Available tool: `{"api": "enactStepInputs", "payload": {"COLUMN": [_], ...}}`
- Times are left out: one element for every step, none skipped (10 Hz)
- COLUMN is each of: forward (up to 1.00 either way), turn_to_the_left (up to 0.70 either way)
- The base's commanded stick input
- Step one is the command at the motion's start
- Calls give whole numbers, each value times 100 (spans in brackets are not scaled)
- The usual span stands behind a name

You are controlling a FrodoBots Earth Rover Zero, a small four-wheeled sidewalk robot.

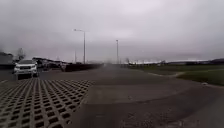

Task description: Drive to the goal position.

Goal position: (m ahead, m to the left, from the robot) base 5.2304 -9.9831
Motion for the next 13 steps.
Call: {"api": "enactStepInputs", "payload": {"forward": [6,6,5,5,5,5,6,6,8,10,10,12,12], "turn_to_the_left": [0,0,0,0,0,0,0,0,0,0,0,0,0]}}
